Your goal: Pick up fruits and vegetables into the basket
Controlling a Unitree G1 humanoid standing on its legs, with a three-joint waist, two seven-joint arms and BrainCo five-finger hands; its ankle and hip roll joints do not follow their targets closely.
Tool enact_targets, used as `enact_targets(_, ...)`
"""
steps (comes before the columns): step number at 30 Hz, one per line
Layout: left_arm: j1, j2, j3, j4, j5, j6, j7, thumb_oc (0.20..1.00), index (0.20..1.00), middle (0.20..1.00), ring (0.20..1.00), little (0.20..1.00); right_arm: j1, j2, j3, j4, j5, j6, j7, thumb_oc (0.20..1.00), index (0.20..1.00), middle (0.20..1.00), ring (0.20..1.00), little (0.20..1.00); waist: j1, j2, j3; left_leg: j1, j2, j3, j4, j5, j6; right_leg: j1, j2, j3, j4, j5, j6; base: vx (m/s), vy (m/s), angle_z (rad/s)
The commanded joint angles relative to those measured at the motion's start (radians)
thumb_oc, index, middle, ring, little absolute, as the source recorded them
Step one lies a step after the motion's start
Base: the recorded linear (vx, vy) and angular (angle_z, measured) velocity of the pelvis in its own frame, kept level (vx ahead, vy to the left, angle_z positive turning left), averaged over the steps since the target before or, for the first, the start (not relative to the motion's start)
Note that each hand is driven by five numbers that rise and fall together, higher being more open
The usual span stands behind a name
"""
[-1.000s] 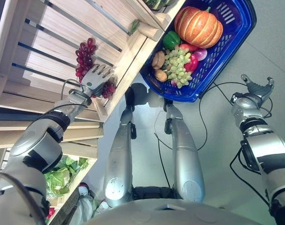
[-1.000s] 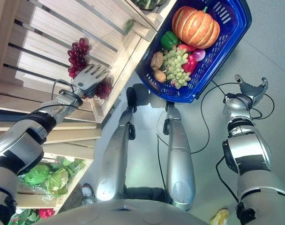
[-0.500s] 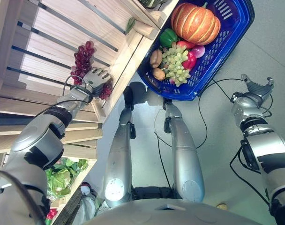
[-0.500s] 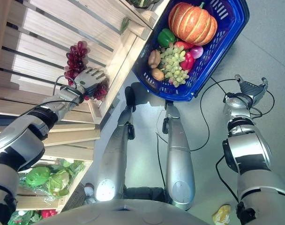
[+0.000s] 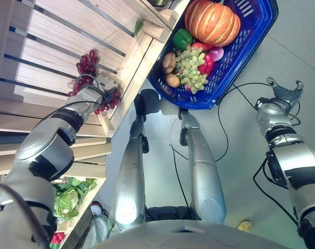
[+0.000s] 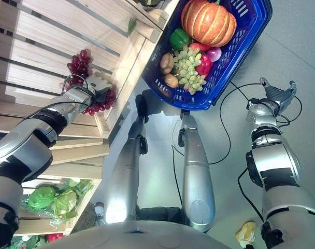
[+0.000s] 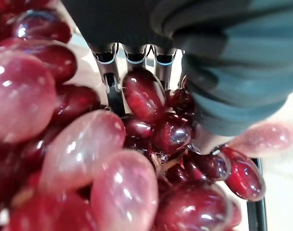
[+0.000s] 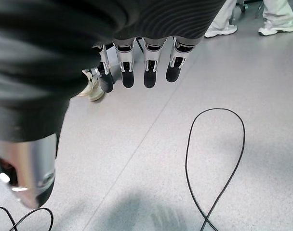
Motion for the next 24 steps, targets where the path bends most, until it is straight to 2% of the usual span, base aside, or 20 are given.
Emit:
enact_targets(1,0.112,0.019,0.021,0.112,0.0,0.038,-0.043,0.2,0.2,0.2,0.2,0.2,0.057,-0.043,0.002,0.009,-0.007,-0.004,-0.028,1.0,1.0,1.0,1.0,1.0,0.013,-0.005,-0.04,-0.008,-0.047,0.027,0.102,-0.121,0.008,0.066,0.016,-0.007,-0.059,0.023,0.113,0.0,-0.007,0.04)
enact_targets(6,0.108,0.018,0.027,0.114,-0.022,0.032,-0.01,0.2,0.2,0.2,0.2,0.2,0.057,-0.042,0.006,0.009,-0.003,-0.004,-0.028,1.0,1.0,1.0,1.0,1.0,0.013,-0.005,-0.04,-0.004,-0.048,0.026,0.1,-0.12,0.007,0.072,0.016,-0.007,-0.063,0.023,0.113,0.0,-0.001,0.01)
enact_targets(9,0.107,0.016,0.047,0.113,-0.177,0.044,0.016,0.2,0.2,0.2,0.2,0.2,0.058,-0.038,0.008,0.01,-0.001,-0.004,-0.028,1.0,1.0,1.0,1.0,1.0,0.014,-0.006,-0.04,-0.001,-0.048,0.026,0.1,-0.12,0.006,0.074,0.017,-0.006,-0.062,0.022,0.112,0.0,0.0,0.0)
enact_targets(11,0.113,0.011,0.088,0.102,-0.403,0.052,0.014,0.2,0.2,0.2,0.2,0.2,0.058,-0.032,0.01,0.006,0.0,-0.002,-0.037,1.0,1.0,1.0,1.0,1.0,0.017,-0.005,-0.04,-0.002,-0.047,0.026,0.099,-0.118,0.005,0.073,0.018,-0.004,-0.063,0.022,0.111,0.0,0.003,-0.02)
enact_targets(12,0.125,0.0,0.141,0.097,-0.523,0.045,0.048,0.2,0.2,0.2,0.2,0.2,0.064,-0.03,0.008,0.003,0.001,-0.004,-0.039,1.0,1.0,1.0,1.0,1.0,0.02,-0.003,-0.04,-0.002,-0.046,0.025,0.096,-0.114,0.006,0.074,0.02,-0.002,-0.062,0.022,0.109,0.0,0.0,0.0)
enact_targets(13,0.131,-0.005,0.167,0.098,-0.583,0.038,0.057,0.2,0.2,0.2,0.2,0.2,0.071,-0.028,0.004,0.0,-0.003,-0.006,-0.04,1.0,1.0,1.0,1.0,1.0,0.02,-0.003,-0.04,0.001,-0.047,0.025,0.094,-0.113,0.006,0.075,0.021,-0.001,-0.061,0.022,0.11,0.0,0.0,0.0)
enact_targets(15,0.143,-0.011,0.268,0.1,-0.737,-0.014,0.097,0.2,0.2,0.2,0.2,0.2,0.08,-0.033,-0.004,-0.004,-0.008,-0.006,-0.035,1.0,1.0,1.0,1.0,1.0,0.023,-0.001,-0.04,0.007,-0.046,0.025,0.089,-0.11,0.007,0.08,0.023,0.001,-0.062,0.019,0.106,0.0,0.0,0.0)
enact_targets(17,0.159,-0.008,0.394,0.085,-0.986,-0.086,0.09,0.2,0.2,0.2,0.2,0.2,0.103,-0.035,-0.024,-0.014,-0.023,-0.011,-0.027,1.0,1.0,1.0,1.0,1.0,0.024,0.0,-0.04,0.017,-0.045,0.027,0.088,-0.108,0.007,0.088,0.026,0.004,-0.057,0.014,0.103,0.01,0.022,0.04)
enact_targets(19,0.167,-0.008,0.428,0.075,-1.045,-0.101,0.08,0.2,0.2,0.2,0.2,0.2,0.11,-0.034,-0.031,-0.017,-0.03,-0.013,-0.026,1.0,1.0,1.0,1.0,1.0,0.024,0.0,-0.04,0.021,-0.045,0.027,0.088,-0.108,0.007,0.091,0.026,0.005,-0.055,0.012,0.103,0.01,0.009,0.02)
enact_targets(20,0.186,-0.007,0.506,0.051,-1.175,-0.127,0.05,0.2,0.2,0.2,0.2,0.2,0.127,-0.032,-0.043,-0.026,-0.041,-0.021,-0.023,1.0,1.0,1.0,1.0,1.0,0.026,0.001,-0.04,0.031,-0.044,0.027,0.083,-0.108,0.009,0.098,0.027,0.005,-0.052,0.007,0.101,0.0,0.0,0.0)
enact_targets(21,0.19,-0.003,0.534,0.035,-1.265,-0.14,0.036,0.2,0.2,0.2,0.2,0.2,0.137,-0.027,-0.05,-0.034,-0.05,-0.026,-0.027,1.0,1.0,1.0,1.0,1.0,0.026,0.002,-0.04,0.035,-0.045,0.027,0.082,-0.107,0.009,0.1,0.027,0.005,-0.049,0.006,0.101,0.0,0.0,0.0)
enact_targets(24,0.217,-0.01,0.632,-0.021,-1.449,-0.162,-0.003,0.2,0.2,0.2,0.2,0.2,0.158,-0.026,-0.071,-0.048,-0.071,-0.039,-0.017,1.0,1.0,1.0,1.0,1.0,0.029,0.006,-0.04,0.05,-0.044,0.027,0.079,-0.109,0.011,0.112,0.025,0.004,-0.043,-0.002,0.1,0.0,0.0,0.0)
